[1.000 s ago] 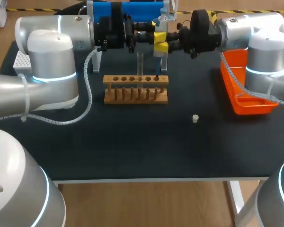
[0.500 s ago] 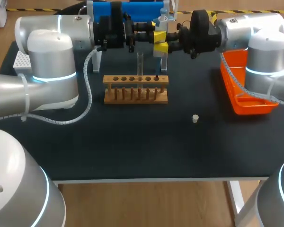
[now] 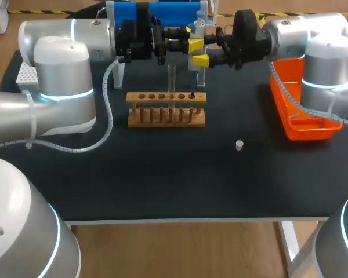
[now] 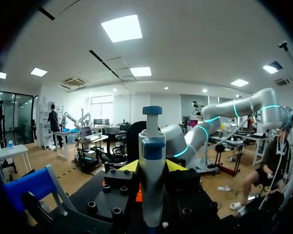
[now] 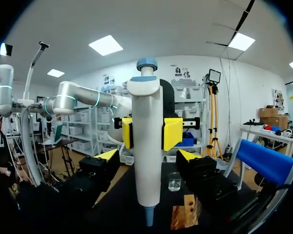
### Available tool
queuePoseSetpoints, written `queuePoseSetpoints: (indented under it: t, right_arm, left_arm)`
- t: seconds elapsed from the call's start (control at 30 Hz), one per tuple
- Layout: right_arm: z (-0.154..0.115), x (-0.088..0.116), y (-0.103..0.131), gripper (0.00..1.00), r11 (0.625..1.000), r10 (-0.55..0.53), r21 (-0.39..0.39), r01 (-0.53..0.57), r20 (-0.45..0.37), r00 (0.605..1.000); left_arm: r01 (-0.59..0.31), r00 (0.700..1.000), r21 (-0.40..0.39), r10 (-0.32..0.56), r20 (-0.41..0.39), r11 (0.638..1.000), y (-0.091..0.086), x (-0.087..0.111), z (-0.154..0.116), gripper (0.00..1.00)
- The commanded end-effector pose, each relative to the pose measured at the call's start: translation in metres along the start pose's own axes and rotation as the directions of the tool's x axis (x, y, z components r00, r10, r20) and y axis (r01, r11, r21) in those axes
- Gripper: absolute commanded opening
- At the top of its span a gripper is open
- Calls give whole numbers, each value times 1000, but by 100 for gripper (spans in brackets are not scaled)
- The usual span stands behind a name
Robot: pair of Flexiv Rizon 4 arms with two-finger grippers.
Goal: Invert the test tube, pick up the pipette, mount the tip to pipette, aspirate from beaker and dispense into the tube, eject the tip, return the pipette, and cap with the stopper.
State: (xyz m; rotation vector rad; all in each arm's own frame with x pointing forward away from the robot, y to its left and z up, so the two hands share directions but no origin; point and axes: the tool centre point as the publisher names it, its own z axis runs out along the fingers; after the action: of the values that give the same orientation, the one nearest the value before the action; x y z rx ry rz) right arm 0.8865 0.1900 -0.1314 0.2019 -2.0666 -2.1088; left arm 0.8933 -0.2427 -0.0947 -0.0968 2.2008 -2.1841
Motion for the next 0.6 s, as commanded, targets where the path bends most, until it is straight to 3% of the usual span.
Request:
queuePoseSetpoints:
  t: [0.03, 0.6]
  right_arm:
    - [-9, 4, 2, 100, 1000, -1, -2, 1, -4, 1000]
    - [-64, -7, 2, 100, 1000, -9, 1, 9, 89, 996]
  left_arm:
    - [1, 1000, -1, -1, -1, 1000, -1, -1, 0, 0]
    - [1, 1000, -1, -1, -1, 1000, -1, -1, 0, 0]
